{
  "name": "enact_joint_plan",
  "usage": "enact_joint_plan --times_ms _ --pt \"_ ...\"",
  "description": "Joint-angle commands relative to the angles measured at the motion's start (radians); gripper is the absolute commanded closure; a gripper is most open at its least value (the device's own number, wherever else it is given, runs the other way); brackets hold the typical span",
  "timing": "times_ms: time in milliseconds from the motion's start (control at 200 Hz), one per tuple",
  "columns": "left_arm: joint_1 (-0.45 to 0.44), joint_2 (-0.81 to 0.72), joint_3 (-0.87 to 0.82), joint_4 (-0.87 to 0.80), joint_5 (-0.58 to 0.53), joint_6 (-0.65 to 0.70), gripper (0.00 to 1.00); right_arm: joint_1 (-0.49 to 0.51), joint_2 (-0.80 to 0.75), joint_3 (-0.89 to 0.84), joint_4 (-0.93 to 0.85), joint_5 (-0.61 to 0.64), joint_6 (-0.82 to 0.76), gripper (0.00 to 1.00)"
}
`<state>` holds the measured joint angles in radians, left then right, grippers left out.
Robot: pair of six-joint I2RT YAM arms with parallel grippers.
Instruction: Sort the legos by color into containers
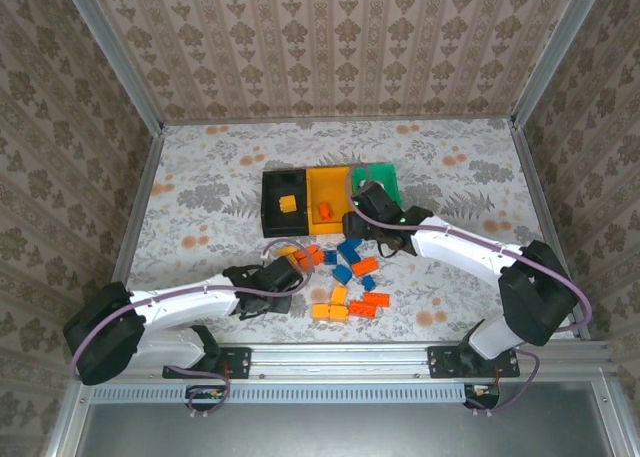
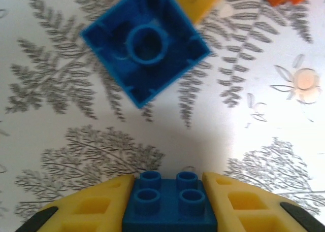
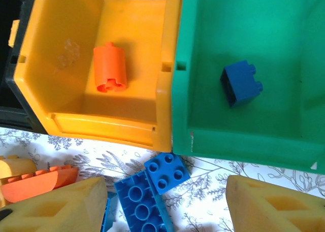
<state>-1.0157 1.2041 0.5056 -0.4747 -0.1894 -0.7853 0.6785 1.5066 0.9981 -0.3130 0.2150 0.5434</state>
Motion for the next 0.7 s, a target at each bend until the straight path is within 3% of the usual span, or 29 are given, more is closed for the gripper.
enact_joint_plan --times_ms 0,150,265,465,695 --pt "-0.013 -0.03 0.055 -0.002 0.034 0.018 0.65 -0.02 -0.068 -0.046 0.011 0.04 0.034 0.35" --pt "0.004 -0.06 0.165 -0.026 -0.003 0.086 0.66 -0.042 -0.152 -0.122 0.01 0.053 0.057 0.35" --pt "0.068 0.005 0.292 0.033 0.029 0.171 0.66 -0.06 -0.211 -0.19 0.008 0.058 0.083 0.35" --pt "0.153 0.271 0.607 0.116 0.111 0.317 0.68 -0.071 -0.309 -0.285 -0.016 0.082 0.103 0.35" --pt "0.182 0.627 1.019 0.106 0.191 0.402 0.68 -0.088 -0.393 -0.363 -0.041 0.084 0.111 0.35"
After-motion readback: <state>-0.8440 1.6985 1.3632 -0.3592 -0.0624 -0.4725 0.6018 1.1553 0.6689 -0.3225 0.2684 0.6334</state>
